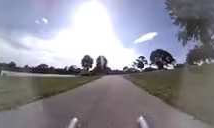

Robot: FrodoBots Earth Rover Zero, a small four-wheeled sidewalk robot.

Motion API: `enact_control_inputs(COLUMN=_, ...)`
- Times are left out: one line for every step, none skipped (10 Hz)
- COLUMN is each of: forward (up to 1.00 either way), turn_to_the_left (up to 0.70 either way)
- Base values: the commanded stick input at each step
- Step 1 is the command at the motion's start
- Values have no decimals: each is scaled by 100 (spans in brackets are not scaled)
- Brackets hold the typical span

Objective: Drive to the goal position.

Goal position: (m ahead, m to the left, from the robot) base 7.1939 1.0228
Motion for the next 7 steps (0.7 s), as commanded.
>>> enact_control_inputs(forward=70, turn_to_the_left=0)
enact_control_inputs(forward=70, turn_to_the_left=8)
enact_control_inputs(forward=70, turn_to_the_left=28)
enact_control_inputs(forward=70, turn_to_the_left=35)
enact_control_inputs(forward=70, turn_to_the_left=35)
enact_control_inputs(forward=70, turn_to_the_left=35)
enact_control_inputs(forward=70, turn_to_the_left=25)
